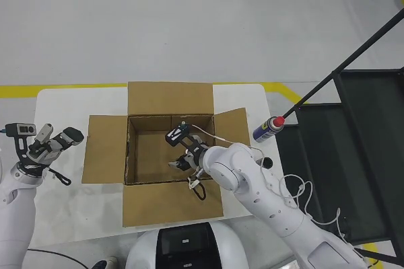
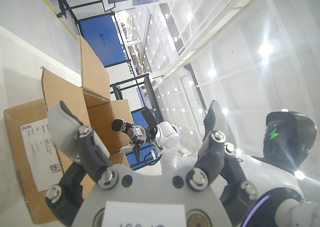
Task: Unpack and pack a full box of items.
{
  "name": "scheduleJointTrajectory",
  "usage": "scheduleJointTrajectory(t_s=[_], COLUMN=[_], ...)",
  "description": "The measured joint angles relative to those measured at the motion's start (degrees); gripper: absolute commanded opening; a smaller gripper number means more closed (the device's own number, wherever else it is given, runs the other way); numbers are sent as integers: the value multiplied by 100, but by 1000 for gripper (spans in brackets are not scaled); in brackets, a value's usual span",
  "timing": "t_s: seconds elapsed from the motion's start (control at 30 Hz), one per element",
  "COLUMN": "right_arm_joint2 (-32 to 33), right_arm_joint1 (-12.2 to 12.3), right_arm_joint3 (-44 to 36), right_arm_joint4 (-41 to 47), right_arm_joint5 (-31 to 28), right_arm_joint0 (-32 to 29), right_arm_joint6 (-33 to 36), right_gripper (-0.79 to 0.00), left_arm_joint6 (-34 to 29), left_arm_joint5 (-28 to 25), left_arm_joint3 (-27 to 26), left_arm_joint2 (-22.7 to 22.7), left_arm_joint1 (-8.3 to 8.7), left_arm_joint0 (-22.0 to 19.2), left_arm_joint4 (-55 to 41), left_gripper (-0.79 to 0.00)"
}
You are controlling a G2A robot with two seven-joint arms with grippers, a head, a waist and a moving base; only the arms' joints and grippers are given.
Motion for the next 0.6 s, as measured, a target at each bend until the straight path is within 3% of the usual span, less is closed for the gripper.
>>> scheduleJointTrajectory(t_s=[0.37, 0.43, 0.6], right_arm_joint2=[-111, -188, -336], right_arm_joint1=[-112, -160, -266], right_arm_joint3=[1018, 1305, 1910], right_arm_joint4=[402, 524, 719], right_arm_joint5=[-118, -92, -14], right_arm_joint0=[490, 658, 1015], right_arm_joint6=[-7, 8, -38], right_gripper=[0, -77, -129], left_arm_joint6=[0, 0, 0], left_arm_joint5=[0, 0, 0], left_arm_joint3=[0, 0, 0], left_arm_joint2=[0, 0, 0], left_arm_joint1=[0, 0, 0], left_arm_joint0=[0, 0, 0], left_arm_joint4=[0, 0, 0], left_gripper=[0, 0, 0])
